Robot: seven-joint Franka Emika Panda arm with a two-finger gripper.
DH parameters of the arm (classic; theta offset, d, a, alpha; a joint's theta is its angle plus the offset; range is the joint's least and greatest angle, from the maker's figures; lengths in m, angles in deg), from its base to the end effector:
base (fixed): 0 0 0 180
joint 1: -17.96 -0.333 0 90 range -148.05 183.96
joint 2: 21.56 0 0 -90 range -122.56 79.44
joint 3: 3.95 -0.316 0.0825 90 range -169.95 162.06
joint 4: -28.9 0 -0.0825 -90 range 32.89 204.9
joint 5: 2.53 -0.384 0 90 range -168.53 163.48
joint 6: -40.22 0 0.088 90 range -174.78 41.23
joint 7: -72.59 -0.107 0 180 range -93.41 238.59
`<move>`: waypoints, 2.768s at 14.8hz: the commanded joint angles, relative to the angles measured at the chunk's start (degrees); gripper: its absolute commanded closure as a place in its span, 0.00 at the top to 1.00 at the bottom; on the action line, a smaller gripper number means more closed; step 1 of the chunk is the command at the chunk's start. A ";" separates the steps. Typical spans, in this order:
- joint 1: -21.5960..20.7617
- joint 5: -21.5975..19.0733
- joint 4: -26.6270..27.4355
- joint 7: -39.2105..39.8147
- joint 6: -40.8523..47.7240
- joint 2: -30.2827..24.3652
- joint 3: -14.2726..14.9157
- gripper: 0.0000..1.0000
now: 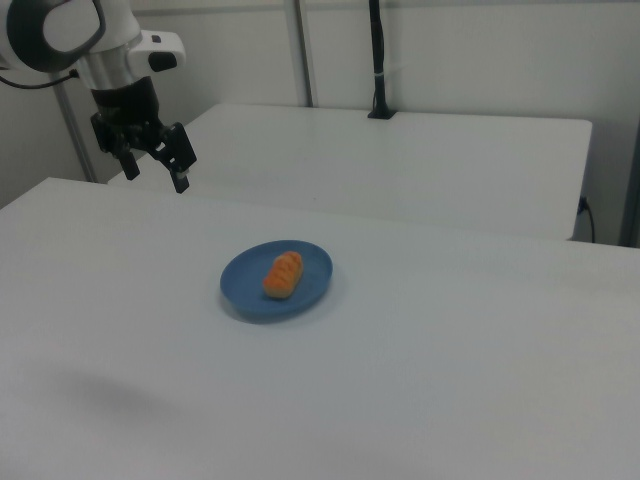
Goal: Put the bread on the table
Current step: 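Move the gripper over the blue plate toward the orange bread roll, then lower the open gripper around the bread roll and close it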
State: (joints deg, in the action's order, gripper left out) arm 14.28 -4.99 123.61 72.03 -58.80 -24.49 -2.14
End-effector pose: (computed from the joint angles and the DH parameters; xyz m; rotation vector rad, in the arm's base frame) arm 0.5530 0.0215 0.6284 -3.0884 -0.0290 -0.1939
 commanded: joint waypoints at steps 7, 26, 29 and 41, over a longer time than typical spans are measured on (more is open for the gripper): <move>-0.19 -0.17 1.26 1.00 -0.03 2.57 -0.04 1.00; 0.96 1.50 -0.59 0.92 -34.39 20.50 0.48 1.00; 0.78 2.90 -1.37 -0.67 -38.08 23.84 0.57 1.00; -0.27 12.22 -1.38 -8.85 -48.11 33.77 0.39 1.00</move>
State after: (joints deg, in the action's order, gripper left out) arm 14.78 4.93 122.97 65.06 -105.90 7.48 -2.09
